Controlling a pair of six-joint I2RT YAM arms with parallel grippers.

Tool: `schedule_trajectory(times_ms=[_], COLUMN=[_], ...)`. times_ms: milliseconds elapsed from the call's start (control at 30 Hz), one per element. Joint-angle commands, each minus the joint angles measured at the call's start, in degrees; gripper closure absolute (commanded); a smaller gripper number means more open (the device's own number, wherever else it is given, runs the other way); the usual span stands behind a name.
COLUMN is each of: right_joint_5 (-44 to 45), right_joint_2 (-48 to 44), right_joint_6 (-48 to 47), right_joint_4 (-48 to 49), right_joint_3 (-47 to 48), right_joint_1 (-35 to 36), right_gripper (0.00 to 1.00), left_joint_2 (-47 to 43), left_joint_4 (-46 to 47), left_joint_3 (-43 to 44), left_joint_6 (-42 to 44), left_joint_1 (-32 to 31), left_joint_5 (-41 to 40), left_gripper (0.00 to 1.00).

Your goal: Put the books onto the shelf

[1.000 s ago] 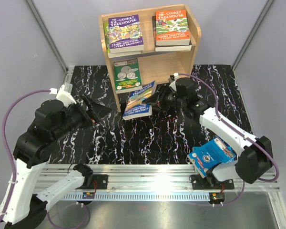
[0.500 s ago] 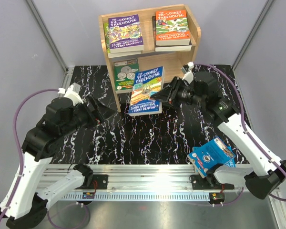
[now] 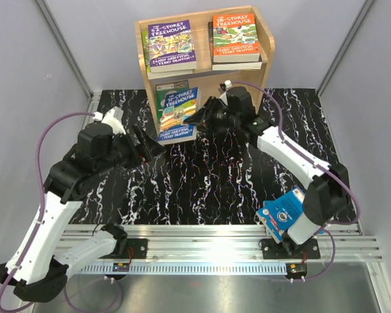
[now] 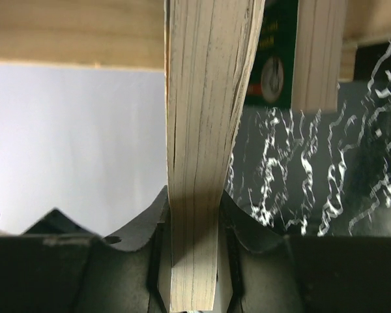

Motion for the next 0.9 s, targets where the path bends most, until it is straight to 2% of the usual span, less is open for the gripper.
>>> schedule_trajectory(times_ms=[0,167,300,400,433,500,533,567,600,800,867], right_joint_5=[-0.1,3.2,5.7,5.6,5.2,4.5,4.1,4.0,3.6,4.0,4.8], right_joint_2=[1.0,3.9,5.9,7.9,9.3,11.0,11.3,11.4,11.3,3.3,1.1], right_joint_6=[2.6,6.2,10.5,15.2,16.1,17.9,18.2,18.2,18.1,14.7,11.1], right_joint_4=[14.2,17.7,20.7,26.6,28.2,30.4,30.8,30.6,30.3,23.7,14.8], right_joint_3=[5.3,5.6,5.0,3.4,3.2,3.9,4.0,4.6,4.7,0.8,1.0], right_joint_1=[-0.2,-0.6,-1.1,-1.6,-1.6,-1.8,-1.9,-1.9,-1.9,-3.8,-5.1], right_gripper=[1.00,1.00,0.85,0.74,0.65,0.39,0.19,0.04,0.00,0.00,0.00], left_joint_2=[-0.6,-1.2,-1.1,-0.6,-0.2,0.2,0.4,0.6,0.7,1.2,1.2], left_joint_4=[2.1,0.8,0.8,0.7,0.7,0.8,0.8,1.0,1.1,3.2,4.0], left_joint_3=[0.2,-0.5,-0.8,-0.6,-0.5,-0.3,-0.2,-0.2,0.1,-1.2,-2.0], left_joint_6=[1.7,2.1,2.4,2.8,3.0,3.1,3.1,3.1,3.1,2.4,1.6], left_joint_1=[0.0,0.0,-0.1,-0.1,-0.1,-0.1,-0.1,-0.1,-0.1,-0.1,-0.2], left_joint_5=[1.2,1.3,1.6,2.0,2.0,2.3,2.4,2.5,2.6,3.0,3.4], left_gripper=[0.16,0.16,0.16,0.16,0.16,0.16,0.17,0.17,0.17,0.17,0.17])
